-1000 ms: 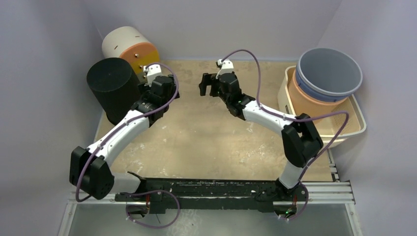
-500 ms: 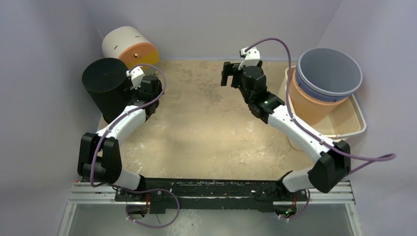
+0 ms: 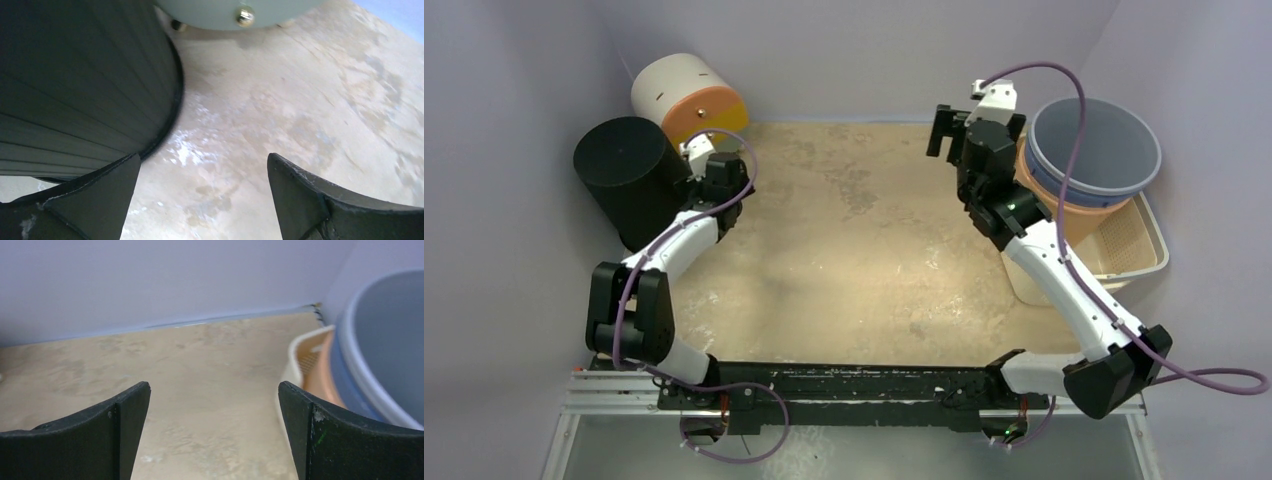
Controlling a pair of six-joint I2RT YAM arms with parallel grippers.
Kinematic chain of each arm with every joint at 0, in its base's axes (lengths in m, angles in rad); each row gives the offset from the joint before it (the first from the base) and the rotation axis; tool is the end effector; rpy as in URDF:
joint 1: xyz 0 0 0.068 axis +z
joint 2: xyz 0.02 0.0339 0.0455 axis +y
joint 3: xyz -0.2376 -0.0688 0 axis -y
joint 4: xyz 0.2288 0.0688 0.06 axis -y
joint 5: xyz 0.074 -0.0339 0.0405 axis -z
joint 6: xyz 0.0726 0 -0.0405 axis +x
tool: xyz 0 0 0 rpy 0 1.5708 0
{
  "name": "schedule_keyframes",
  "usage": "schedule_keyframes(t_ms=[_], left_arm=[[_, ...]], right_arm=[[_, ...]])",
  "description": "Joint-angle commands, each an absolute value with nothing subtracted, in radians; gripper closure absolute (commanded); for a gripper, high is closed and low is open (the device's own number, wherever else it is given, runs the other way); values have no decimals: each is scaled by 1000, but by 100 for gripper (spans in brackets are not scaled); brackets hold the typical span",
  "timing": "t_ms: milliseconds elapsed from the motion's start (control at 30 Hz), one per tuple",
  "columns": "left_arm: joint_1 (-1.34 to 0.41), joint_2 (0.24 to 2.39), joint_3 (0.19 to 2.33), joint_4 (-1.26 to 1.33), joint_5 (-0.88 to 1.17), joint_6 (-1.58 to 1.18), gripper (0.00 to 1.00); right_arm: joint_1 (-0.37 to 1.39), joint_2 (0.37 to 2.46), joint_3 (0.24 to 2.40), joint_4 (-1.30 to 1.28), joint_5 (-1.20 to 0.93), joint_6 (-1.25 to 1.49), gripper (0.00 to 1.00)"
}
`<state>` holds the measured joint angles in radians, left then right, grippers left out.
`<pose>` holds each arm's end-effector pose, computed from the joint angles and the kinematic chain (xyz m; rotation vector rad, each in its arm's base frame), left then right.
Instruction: Turn the large container upside down
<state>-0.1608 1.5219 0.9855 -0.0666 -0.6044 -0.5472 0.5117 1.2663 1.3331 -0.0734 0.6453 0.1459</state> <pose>0.3480 -0.0147 0.2096 -0.7185 1.9347 0.2245 0.2874 0.1113 0.4144 0.2165 1.5611 0.0065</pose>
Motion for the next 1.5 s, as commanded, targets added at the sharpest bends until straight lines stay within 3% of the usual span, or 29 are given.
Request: schedule_keyframes(t_ms=[0,300,533,900,1300,1467], left_arm=[[-264,1441,1096,-143,-543,-486,6],[-362,1328,1137,-278,-304,-475,6],[-416,1327,1117,-331,-275,-464,5],[-473,1313,1087,-314,-301,-458,5],[-492,1285,1074,-313,-309,-453,6],[-497,1283,1071,-319,-320,-449,5]], right_arm=[[432,1238,1401,-168,741,152,0],[282,1261,1467,-263,769,129,0],[190,1309,1498,-294,719,126,5],[96,1359,1492,-293,639,113,37],[53,1398,1473,-275,547,119,41],[43,1410,1476,-277,546,117,65]])
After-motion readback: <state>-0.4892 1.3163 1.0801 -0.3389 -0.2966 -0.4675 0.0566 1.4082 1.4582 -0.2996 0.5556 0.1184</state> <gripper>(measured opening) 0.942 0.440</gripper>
